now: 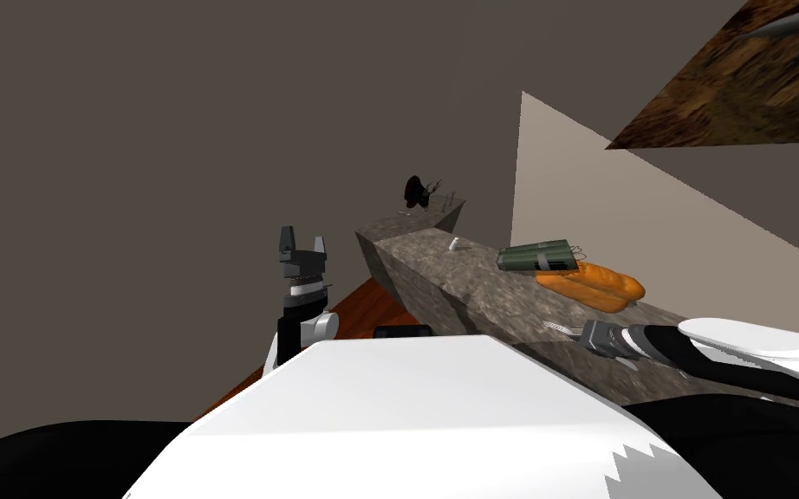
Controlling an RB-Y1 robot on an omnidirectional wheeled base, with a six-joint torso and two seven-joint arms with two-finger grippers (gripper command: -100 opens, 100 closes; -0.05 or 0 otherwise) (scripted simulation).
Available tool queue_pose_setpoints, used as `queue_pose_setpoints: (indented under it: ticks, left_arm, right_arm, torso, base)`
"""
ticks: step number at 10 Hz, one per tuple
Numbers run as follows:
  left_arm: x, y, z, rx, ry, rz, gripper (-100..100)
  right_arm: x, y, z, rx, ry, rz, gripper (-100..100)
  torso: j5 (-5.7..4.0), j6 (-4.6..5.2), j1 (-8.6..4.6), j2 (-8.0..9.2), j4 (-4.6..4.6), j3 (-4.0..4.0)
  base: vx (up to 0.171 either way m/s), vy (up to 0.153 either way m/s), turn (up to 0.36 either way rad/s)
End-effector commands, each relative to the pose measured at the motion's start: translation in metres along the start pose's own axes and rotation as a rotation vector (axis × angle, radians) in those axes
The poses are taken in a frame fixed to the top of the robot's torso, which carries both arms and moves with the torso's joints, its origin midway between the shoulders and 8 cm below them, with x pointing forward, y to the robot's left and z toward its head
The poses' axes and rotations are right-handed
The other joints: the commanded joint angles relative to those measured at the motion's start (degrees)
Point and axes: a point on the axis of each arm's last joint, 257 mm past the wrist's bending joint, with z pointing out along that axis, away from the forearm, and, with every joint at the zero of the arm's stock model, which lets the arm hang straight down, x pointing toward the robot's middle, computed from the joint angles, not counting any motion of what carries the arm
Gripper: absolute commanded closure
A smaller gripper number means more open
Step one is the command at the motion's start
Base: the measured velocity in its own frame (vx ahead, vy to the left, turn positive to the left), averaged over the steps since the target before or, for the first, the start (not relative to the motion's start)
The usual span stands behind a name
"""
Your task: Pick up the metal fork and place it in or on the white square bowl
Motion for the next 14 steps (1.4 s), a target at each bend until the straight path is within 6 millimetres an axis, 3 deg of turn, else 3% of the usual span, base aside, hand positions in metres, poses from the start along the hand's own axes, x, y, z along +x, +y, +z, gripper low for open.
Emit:
queue_pose_setpoints:
  ticks: [1, 8, 9, 10, 12, 13, 14]
  left_arm:
    - [0.000, 0.000, 0.000, 0.000, 0.000, 0.000, 0]
    - [0.000, 0.000, 0.000, 0.000, 0.000, 0.000, 0]
    - [0.000, 0.000, 0.000, 0.000, 0.000, 0.000, 0]
    - [0.000, 0.000, 0.000, 0.000, 0.000, 0.000, 0]
    - [0.000, 0.000, 0.000, 0.000, 0.000, 0.000, 0]
    - [0.000, 0.000, 0.000, 0.000, 0.000, 0.000, 0]
    - [0.000, 0.000, 0.000, 0.000, 0.000, 0.000, 0]
  right_arm:
    - [-0.005, 0.005, 0.000, -0.023, -0.010, -0.004, -100]
    - [-0.026, 0.030, 0.001, -0.108, -0.045, -0.019, -100]
    - [-0.026, 0.030, 0.001, -0.110, -0.046, -0.019, 0]
    - [-0.017, 0.038, 0.009, -0.106, -0.042, -0.008, -100]
    - [-0.015, 0.039, 0.010, -0.107, -0.041, -0.005, -100]
    - [-0.014, 0.040, 0.010, -0.106, -0.041, -0.005, 100]
    - [-0.014, 0.040, 0.010, -0.106, -0.041, -0.005, 100]
  torso:
    - [0.00, 0.00, 0.00, 0.00, 0.00, 0.00]
    - [-0.06, 0.08, -0.19, 0.20, 0.06, 0.13]
    - [-0.04, 0.10, -0.04, 0.07, 0.04, 0.06]
    - [0.00, 0.09, 0.10, -0.06, 0.00, -0.02]
    - [0.00, 0.09, 0.14, -0.14, -0.02, -0.06]
    - [0.02, 0.08, 0.16, -0.15, -0.02, -0.07]
    - [0.02, 0.08, 0.17, -0.16, -0.02, -0.08]
  base:
    - [-0.079, -0.091, 0.197]
    - [-0.091, -0.095, 0.099]
    - [-0.008, -0.006, -0.001]
    - [0.002, -0.003, 0.057]
    - [-0.001, -0.002, 0.011]
    - [0.000, 0.000, 0.000]
    - [0.000, 0.000, 0.000]
